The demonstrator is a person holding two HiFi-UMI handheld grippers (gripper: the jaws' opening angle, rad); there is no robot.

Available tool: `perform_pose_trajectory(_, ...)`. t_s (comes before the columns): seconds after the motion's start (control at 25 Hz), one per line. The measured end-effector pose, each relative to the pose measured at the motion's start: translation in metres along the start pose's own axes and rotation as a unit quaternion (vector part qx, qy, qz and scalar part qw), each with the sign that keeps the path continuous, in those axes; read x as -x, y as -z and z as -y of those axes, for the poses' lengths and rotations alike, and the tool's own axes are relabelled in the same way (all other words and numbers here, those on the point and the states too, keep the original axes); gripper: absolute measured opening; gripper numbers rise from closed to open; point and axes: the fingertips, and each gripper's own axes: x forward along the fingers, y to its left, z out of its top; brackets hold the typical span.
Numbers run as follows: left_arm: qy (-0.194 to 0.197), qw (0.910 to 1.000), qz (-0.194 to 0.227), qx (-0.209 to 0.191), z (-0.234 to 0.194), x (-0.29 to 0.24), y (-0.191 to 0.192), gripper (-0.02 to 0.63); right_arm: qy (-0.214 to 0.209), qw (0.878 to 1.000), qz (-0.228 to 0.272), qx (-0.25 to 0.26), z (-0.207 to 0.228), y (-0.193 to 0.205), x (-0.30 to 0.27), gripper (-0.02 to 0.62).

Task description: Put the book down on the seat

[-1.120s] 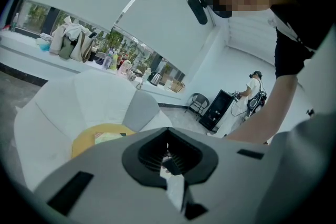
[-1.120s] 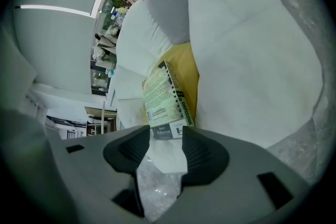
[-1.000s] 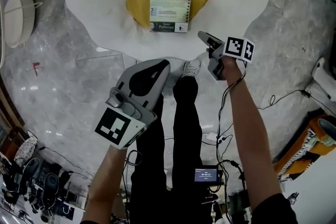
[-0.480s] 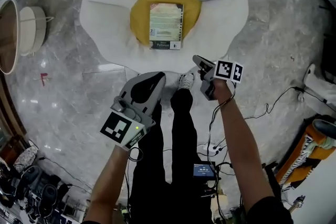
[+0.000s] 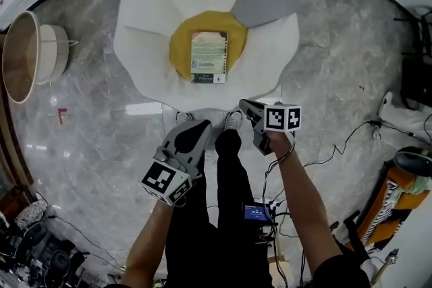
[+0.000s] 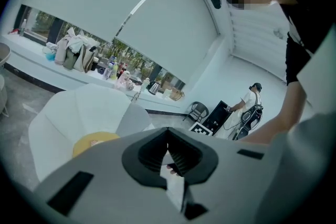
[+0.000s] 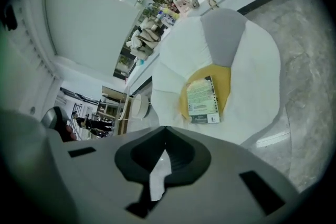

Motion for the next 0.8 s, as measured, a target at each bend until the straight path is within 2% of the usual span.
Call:
perform_pose_trajectory(0.24,-0.006,0.9999,0.01,-0.002,0.02,0.026,-0.028,0.012,-0.032,0.998,0.042,0.045,-0.079,-0.015,0.037,0.015)
perform_pose_trajectory(0.44,-0.016,0.9998,0.014,0.004,0.034,0.051,-0.048,0.012,-0.06,0.994,0.074,0.052,-0.133,-0.024,0.068,0.017)
perform_pose_trajectory(0.8,0.015,0.9992,0.029,-0.021,0.081,0.071,-0.102,0.012,-0.084,0.985,0.128,0.075,-0.211,-0.039,0.139,0.017)
